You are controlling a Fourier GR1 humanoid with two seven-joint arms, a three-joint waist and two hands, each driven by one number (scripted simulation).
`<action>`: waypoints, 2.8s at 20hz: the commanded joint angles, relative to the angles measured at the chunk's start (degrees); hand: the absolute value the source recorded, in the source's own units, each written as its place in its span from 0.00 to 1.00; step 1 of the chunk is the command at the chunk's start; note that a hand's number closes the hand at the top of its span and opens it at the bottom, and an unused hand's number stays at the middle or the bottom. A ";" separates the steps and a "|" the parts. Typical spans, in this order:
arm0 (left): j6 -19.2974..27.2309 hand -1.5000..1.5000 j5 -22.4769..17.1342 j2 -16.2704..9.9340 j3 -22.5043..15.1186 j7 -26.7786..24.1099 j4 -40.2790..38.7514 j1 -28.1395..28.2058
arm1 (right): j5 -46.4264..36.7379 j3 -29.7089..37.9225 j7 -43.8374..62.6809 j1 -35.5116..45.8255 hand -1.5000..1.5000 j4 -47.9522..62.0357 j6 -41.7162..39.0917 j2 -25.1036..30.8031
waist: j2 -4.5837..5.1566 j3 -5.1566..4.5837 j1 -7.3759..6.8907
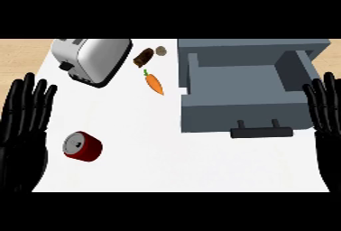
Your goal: Pick up the can, place it into the drawer and close the drawer
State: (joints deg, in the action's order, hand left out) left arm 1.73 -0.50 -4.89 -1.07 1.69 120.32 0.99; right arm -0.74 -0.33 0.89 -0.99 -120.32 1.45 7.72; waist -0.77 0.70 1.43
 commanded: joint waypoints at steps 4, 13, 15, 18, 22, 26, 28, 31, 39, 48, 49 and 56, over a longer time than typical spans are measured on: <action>-22.93 0.00 -20.04 -8.32 -4.32 -1.91 -1.14 -4.39 | 2.31 -0.86 0.27 2.07 0.00 0.09 -0.72 -1.06 | 0.92 -1.03 0.06; -52.63 0.00 -38.41 -32.32 5.03 -3.04 -15.05 0.87 | 2.92 5.28 8.60 -5.68 0.00 2.39 3.65 -1.20 | 1.17 -0.90 -0.17; -59.92 0.00 -42.43 -37.56 8.81 -5.30 -20.78 0.82 | 3.23 5.48 7.17 -7.30 0.00 3.58 1.99 -0.35 | 1.14 -0.82 -0.46; -68.78 0.00 -46.51 -42.91 12.89 -7.50 -31.02 -1.61 | 6.19 7.14 8.14 -9.87 0.00 0.12 0.69 0.10 | 0.93 -0.79 -0.20; -73.85 0.00 -50.50 -47.55 13.80 -6.65 -38.52 -5.13 | 9.96 10.38 5.04 -12.91 0.00 -0.29 -2.11 0.93 | 0.97 -0.73 0.14; -75.37 0.00 -51.11 -47.26 15.40 -6.45 -39.39 -2.99 | 11.82 12.02 4.39 -15.13 0.00 -0.03 -3.43 0.94 | 0.96 -0.76 -0.34; -71.93 0.00 -53.02 -47.39 13.83 -4.46 -40.77 -4.92 | 12.98 13.37 3.84 -14.64 0.00 -0.34 -4.54 2.05 | 1.08 -0.73 0.15; -71.77 0.00 -55.52 -48.90 11.87 -2.67 -40.44 -2.64 | 15.18 15.52 1.80 -18.90 0.00 -0.38 -7.22 2.56 | 1.07 -0.67 0.81; -67.30 0.00 -62.59 -49.82 3.48 1.40 -38.63 -0.29 | 16.43 16.64 -0.82 -19.45 0.00 1.90 -9.70 2.48 | 1.14 -0.66 0.35; -63.23 0.00 -65.81 -51.66 -1.28 4.85 -35.40 0.66 | 23.35 23.07 0.42 -21.13 0.00 1.05 -13.85 6.29 | 0.99 -0.65 -0.07; -60.13 0.00 -66.60 -51.09 -2.65 5.85 -36.89 -5.11 | 21.96 21.13 2.61 -20.77 0.00 -2.62 -11.75 5.15 | 1.27 -0.70 1.21; -60.53 0.00 -60.63 -45.72 -2.99 6.59 -38.91 -4.19 | 24.17 23.65 -0.61 -26.18 0.00 -1.91 -16.23 4.31 | 1.11 -0.77 1.24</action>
State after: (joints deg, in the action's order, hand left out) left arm -57.73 -60.39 -51.25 -4.95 7.64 91.68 1.57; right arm 22.79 22.54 0.20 -25.10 -120.88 -13.83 12.38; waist -1.35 1.90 1.63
